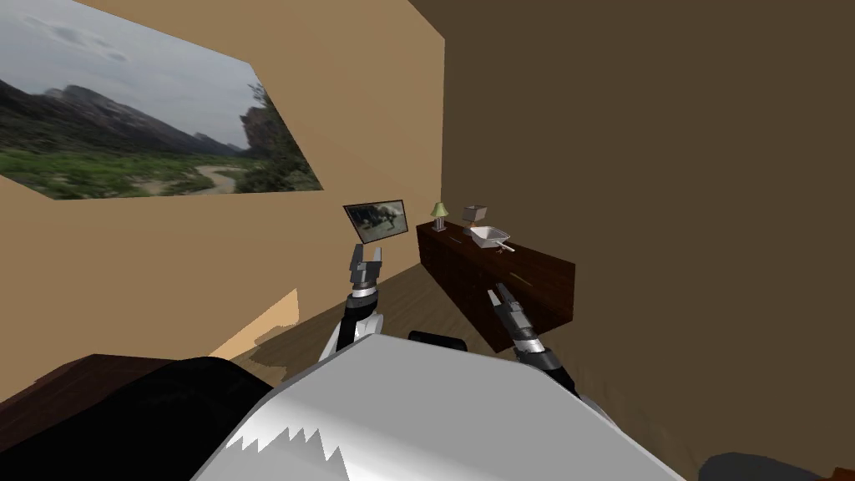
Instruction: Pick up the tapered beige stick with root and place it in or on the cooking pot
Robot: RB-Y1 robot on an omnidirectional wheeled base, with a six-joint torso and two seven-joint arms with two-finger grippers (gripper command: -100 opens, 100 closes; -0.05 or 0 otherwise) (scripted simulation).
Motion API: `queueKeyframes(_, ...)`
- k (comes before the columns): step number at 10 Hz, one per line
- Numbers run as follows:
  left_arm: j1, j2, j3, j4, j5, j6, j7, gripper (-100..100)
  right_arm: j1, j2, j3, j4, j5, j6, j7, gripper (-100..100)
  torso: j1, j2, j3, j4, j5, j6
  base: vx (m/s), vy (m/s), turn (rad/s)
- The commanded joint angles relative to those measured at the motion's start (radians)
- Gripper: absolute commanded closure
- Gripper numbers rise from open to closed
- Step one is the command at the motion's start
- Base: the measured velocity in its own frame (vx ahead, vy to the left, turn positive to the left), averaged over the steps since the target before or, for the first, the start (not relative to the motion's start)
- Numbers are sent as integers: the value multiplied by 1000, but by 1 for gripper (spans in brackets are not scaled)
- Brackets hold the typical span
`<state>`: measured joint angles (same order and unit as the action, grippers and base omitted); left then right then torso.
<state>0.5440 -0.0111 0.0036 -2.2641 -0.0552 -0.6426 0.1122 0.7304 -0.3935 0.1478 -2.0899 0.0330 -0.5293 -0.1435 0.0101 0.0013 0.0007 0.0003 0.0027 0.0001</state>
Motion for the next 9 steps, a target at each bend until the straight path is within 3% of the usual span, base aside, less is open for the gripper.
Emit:
queueKeyframes(1,0,0,0,0,0,0,0,0,17,-50,25,47,16,4,-2,-100,0,0,0,0,0,0,20,180,147)
queueKeyframes(4,0,0,0,0,0,0,0,0,66,-136,62,123,45,3,-2,-100,4,1,1,0,1,0,17,233,122)
queueKeyframes(5,0,0,0,0,0,0,0,0,66,-158,62,123,45,3,-2,-100,3,0,0,0,0,0,27,142,56)
queueKeyframes(6,0,0,0,0,0,0,0,0,90,-191,78,164,61,3,-1,-100,-1,0,0,0,0,0,19,146,115)
queueKeyframes(9,0,0,0,0,0,0,0,0,114,-271,92,206,78,3,2,-100,-1,0,0,0,0,0,28,144,64)
